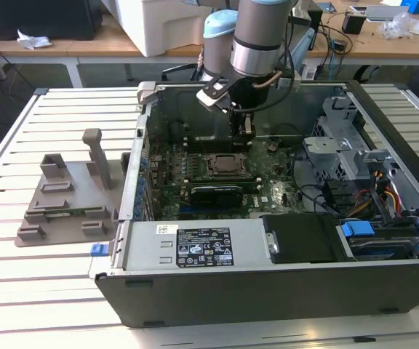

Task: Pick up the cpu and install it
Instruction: 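Close the cpu cover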

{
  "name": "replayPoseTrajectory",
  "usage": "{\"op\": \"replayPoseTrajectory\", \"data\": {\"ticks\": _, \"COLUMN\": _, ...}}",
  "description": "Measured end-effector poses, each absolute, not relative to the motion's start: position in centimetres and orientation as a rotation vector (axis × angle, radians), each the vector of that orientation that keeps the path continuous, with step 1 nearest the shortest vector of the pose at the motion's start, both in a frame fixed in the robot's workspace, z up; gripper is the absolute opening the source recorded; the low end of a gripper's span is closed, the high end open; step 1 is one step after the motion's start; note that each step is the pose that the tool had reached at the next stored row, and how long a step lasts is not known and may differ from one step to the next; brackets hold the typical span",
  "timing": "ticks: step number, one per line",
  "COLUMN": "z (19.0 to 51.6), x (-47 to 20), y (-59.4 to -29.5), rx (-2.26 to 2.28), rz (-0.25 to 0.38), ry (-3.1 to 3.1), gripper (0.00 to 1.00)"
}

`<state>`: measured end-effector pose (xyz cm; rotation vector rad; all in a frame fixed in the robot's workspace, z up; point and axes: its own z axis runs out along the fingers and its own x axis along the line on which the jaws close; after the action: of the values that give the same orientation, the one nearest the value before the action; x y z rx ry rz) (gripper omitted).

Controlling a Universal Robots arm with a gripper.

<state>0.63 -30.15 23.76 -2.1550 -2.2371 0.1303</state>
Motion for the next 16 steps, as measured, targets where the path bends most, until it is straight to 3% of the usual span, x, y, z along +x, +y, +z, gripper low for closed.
{"op": "replayPoseTrajectory", "data": {"ticks": 16, "z": 27.0, "x": 0.6, "y": -30.2, "rx": -2.155, "rz": 0.13, "ry": -2.237, "gripper": 0.11}}
